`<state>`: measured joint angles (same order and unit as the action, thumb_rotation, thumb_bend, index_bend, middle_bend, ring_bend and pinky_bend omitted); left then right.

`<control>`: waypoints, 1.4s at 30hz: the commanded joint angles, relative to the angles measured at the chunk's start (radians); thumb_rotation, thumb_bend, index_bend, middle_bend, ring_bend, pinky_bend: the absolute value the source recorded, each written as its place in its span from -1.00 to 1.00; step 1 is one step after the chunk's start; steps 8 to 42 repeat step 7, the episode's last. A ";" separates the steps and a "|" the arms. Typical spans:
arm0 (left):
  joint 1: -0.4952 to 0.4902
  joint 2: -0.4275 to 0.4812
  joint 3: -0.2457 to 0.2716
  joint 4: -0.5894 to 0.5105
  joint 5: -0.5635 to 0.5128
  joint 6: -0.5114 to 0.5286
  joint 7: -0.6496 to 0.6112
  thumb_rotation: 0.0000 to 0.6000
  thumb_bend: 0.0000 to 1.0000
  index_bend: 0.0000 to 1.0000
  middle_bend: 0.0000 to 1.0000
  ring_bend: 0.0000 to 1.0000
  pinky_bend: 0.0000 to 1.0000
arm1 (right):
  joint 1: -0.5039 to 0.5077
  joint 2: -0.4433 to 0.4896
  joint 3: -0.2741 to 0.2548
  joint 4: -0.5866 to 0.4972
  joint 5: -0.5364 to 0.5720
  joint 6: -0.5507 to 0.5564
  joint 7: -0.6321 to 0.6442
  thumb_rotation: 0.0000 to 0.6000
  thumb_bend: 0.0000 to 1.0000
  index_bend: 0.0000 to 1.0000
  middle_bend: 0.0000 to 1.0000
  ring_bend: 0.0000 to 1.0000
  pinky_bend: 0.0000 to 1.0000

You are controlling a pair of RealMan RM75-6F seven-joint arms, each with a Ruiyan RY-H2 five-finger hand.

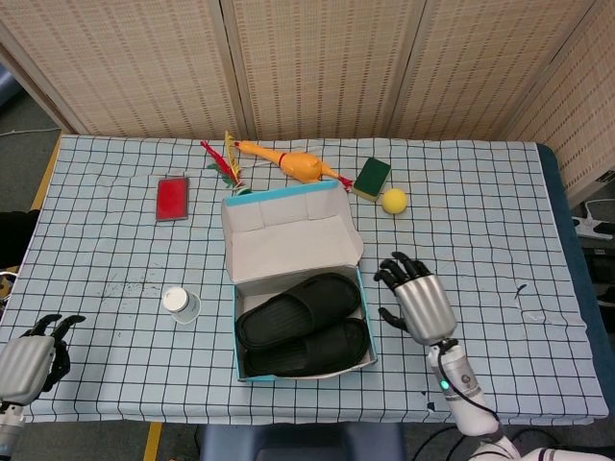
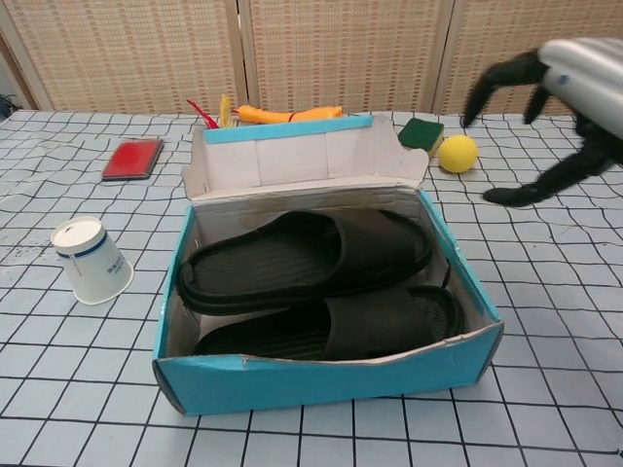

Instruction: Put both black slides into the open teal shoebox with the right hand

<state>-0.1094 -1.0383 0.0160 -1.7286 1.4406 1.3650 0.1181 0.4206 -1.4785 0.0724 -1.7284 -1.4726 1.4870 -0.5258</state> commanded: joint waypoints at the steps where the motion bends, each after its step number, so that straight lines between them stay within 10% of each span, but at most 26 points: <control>1: 0.003 -0.004 0.000 -0.004 0.002 0.006 0.014 1.00 -0.26 -0.56 -0.86 -0.67 -0.16 | -0.140 0.097 -0.077 0.143 0.027 0.056 0.053 1.00 -0.83 -0.33 -0.39 -0.74 -0.50; 7: 0.001 -0.017 0.009 -0.012 0.023 0.008 0.059 1.00 -0.26 -0.56 -0.86 -0.67 -0.16 | -0.178 0.165 -0.071 0.196 0.129 -0.046 0.254 1.00 -0.83 -1.00 -0.93 -1.00 -0.89; 42: 0.001 -0.017 0.009 -0.012 0.023 0.008 0.059 1.00 -0.26 -0.56 -0.86 -0.67 -0.16 | -0.178 0.165 -0.071 0.196 0.129 -0.046 0.254 1.00 -0.83 -1.00 -0.93 -1.00 -0.89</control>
